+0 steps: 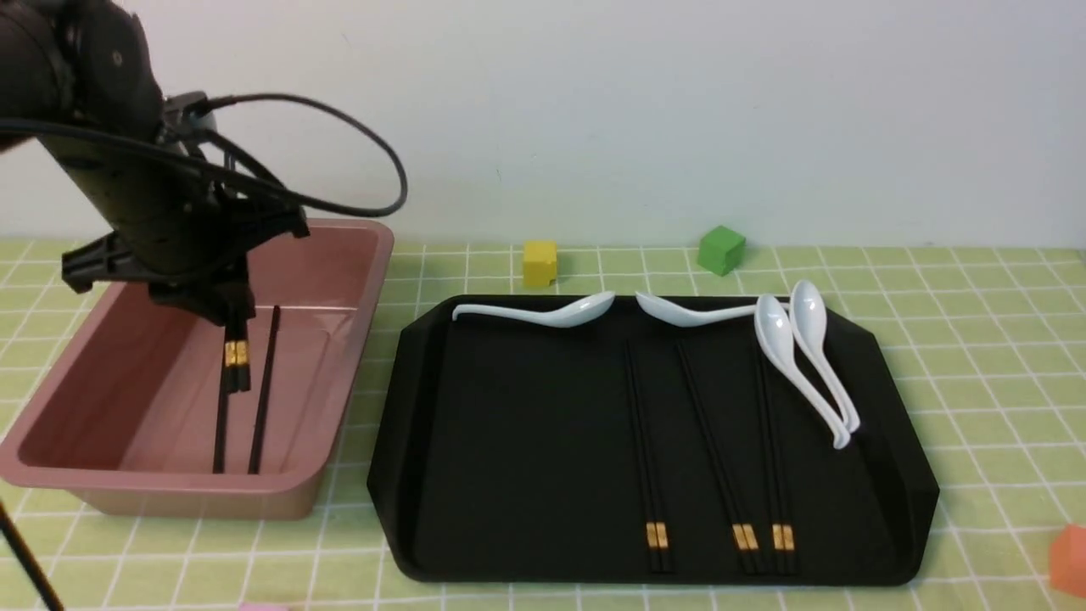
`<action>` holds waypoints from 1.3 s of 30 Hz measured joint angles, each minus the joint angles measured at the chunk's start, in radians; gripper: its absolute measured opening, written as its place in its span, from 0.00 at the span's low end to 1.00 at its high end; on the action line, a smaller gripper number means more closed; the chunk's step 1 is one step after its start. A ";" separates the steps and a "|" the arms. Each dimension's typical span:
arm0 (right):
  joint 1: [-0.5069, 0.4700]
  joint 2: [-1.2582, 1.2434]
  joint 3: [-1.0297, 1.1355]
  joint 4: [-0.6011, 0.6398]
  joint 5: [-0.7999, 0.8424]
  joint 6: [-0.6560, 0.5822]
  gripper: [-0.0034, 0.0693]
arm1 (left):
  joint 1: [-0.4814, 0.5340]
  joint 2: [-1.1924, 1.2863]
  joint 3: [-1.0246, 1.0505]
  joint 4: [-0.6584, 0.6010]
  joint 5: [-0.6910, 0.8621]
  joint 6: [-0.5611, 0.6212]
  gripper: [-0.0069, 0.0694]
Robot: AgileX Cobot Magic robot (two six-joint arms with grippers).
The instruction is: On green tablecloth take chopsticks from black tray and put them in box.
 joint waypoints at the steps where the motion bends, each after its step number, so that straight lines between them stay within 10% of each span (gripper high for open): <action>1: 0.000 0.000 0.000 0.000 0.000 0.000 0.38 | 0.001 0.027 0.000 0.015 -0.014 0.000 0.23; 18: 0.000 0.000 0.000 0.000 0.000 0.000 0.38 | 0.000 -0.007 -0.058 0.014 0.116 0.038 0.41; 26: 0.000 0.000 0.000 -0.002 0.000 0.000 0.38 | 0.000 -0.291 -0.073 0.013 0.242 0.119 0.09; 39: 0.000 0.000 0.000 -0.001 0.000 0.000 0.38 | 0.000 -0.830 0.441 -0.074 0.103 0.198 0.07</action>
